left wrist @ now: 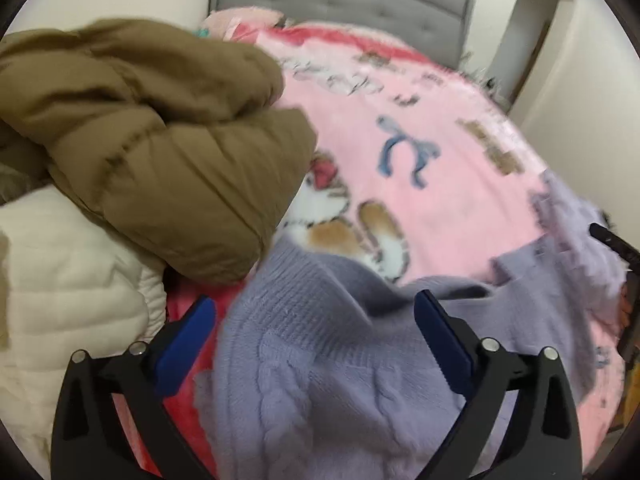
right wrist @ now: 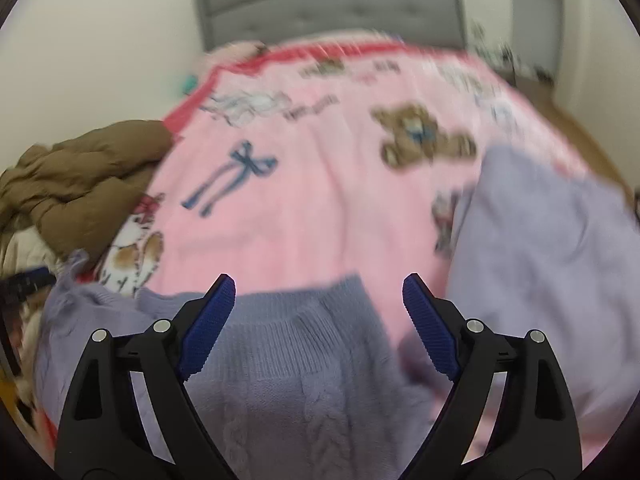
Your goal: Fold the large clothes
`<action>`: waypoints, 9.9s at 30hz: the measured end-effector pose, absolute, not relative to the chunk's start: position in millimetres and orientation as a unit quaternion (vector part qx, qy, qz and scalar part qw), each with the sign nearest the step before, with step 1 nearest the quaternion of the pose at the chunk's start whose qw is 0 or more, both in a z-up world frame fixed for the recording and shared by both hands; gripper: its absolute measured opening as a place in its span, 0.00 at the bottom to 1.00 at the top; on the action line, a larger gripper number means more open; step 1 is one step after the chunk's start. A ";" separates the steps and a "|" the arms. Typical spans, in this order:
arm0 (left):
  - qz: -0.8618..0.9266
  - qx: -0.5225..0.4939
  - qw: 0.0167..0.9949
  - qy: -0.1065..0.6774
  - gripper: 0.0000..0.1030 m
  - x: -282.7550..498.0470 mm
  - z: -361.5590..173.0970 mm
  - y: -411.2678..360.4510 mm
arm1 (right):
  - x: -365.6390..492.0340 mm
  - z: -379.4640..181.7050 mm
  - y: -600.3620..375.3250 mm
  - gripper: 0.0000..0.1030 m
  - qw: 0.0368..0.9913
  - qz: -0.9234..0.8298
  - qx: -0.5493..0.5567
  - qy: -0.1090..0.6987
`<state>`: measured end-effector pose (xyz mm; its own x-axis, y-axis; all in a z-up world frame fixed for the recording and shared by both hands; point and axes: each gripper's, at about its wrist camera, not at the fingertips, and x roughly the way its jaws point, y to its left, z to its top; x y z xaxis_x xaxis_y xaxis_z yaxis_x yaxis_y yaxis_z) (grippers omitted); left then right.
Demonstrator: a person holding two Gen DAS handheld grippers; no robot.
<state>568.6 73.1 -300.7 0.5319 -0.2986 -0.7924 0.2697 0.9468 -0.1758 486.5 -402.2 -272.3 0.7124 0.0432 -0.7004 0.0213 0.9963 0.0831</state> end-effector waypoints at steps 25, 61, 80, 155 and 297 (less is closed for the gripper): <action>-0.147 -0.095 0.843 0.508 0.22 414.5 -342.2 141.1 | 328.6 -333.2 -436.7 0.11 0.867 -0.018 0.069 0.494; -0.182 -0.071 0.787 0.585 0.87 517.3 -380.1 141.0 | 393.7 -385.7 -455.5 0.79 0.829 0.020 0.120 0.546; -0.210 -0.055 0.731 0.646 0.94 529.6 -418.9 115.8 | 417.3 -420.1 -458.6 0.93 0.776 0.057 0.169 0.605; -0.194 -0.009 0.735 0.649 0.25 338.9 -417.5 100.3 | 196.5 -399.1 -342.8 0.26 0.767 0.010 0.167 0.619; -0.291 0.091 0.881 0.362 0.95 281.4 -100.3 -469.1 | 130.1 -123.1 -709.3 0.92 0.879 -0.311 0.154 0.328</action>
<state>281.4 -469.1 -100.3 0.5687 -0.4470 -0.6905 0.5783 0.8143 -0.0508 130.1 -709.3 -123.1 0.5914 -0.4457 -0.6720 0.6482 0.7585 0.0673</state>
